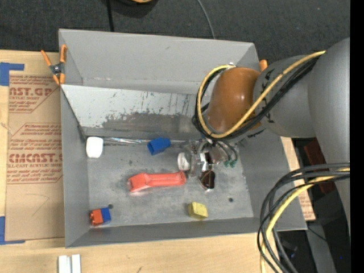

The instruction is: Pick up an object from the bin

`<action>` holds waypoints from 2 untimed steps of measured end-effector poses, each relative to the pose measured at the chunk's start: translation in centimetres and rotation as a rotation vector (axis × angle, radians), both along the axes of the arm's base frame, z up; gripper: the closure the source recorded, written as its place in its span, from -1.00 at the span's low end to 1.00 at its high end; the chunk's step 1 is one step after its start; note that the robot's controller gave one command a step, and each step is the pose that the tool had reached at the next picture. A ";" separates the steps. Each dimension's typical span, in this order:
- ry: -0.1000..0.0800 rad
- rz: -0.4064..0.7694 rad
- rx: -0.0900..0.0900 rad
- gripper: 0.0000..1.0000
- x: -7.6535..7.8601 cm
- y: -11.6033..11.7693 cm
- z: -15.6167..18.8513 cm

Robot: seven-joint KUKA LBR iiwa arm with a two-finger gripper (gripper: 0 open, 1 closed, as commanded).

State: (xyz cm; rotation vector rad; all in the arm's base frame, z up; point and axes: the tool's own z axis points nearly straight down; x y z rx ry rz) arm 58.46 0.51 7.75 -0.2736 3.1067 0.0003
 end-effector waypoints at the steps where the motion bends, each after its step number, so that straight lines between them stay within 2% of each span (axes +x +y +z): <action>1: 0.010 0.000 -0.001 1.00 -0.1 0.1 3.3; 2: -0.002 -0.004 0.000 1.00 0.5 0.2 8.1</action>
Offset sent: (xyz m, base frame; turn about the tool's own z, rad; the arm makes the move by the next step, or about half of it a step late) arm 0.0053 0.0029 0.0819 0.0045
